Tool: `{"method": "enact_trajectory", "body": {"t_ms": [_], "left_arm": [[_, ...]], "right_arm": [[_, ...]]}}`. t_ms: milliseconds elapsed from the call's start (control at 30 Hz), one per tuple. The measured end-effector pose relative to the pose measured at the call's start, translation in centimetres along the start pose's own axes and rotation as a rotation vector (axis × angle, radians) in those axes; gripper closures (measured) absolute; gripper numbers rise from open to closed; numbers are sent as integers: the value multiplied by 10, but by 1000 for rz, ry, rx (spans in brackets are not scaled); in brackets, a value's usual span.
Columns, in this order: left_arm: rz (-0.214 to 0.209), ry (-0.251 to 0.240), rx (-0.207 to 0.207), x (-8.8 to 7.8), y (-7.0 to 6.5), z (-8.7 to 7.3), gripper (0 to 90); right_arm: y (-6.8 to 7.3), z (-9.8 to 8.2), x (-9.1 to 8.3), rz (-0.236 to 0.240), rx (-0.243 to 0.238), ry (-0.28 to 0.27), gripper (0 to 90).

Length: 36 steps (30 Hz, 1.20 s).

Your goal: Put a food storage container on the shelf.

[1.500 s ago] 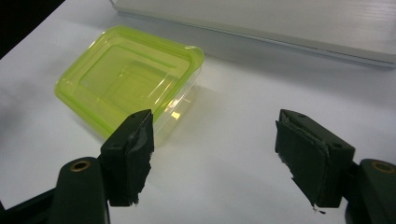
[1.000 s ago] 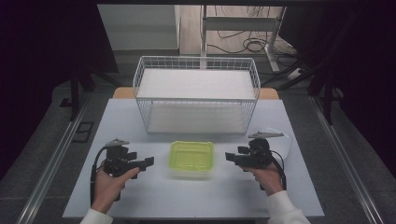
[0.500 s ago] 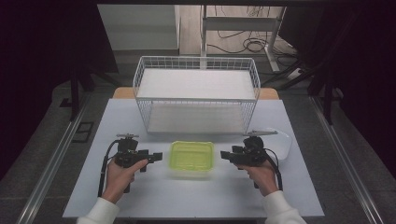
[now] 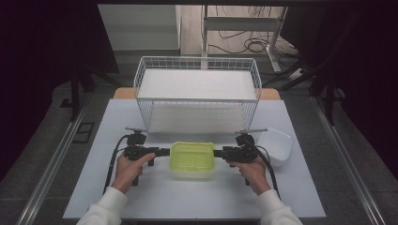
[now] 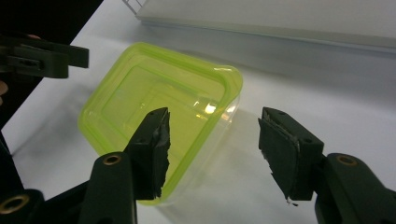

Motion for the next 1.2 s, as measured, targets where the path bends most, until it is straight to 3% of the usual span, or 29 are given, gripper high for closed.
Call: {"method": "enact_trajectory", "body": {"t_ms": [300,433,500,633,700,867,967,1200], "left_arm": [[-76,20,-38,15,3,2,436],[-92,52,-34,22,4,1,453],[-90,58,-39,25,4,0,472],[-130,79,-50,29,4,-1,542],[-119,85,-49,30,4,-1,562],[-119,94,-80,33,5,-5,709],[-142,86,-93,31,6,-7,730],[-144,70,-73,26,3,-9,760]], "right_arm": [[-2,-4,15,5,47,30,453],[-6,-7,22,11,78,44,469],[-8,-9,26,19,97,52,487],[-8,-11,30,42,114,66,537],[-8,-11,31,51,119,66,554],[-11,-13,32,122,175,53,686],[-12,-15,31,137,207,58,701],[-9,-16,26,141,210,46,742]]}}
Point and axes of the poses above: each handheld gripper's, and its own axes: x roughly forward along the jaws, z roughly out of its top, y roughly to its left, the point moved 1 cm from there along x, roughly forward along the jaws, and after that the axes turned 2 degrees about x, right-handed, at the moved point
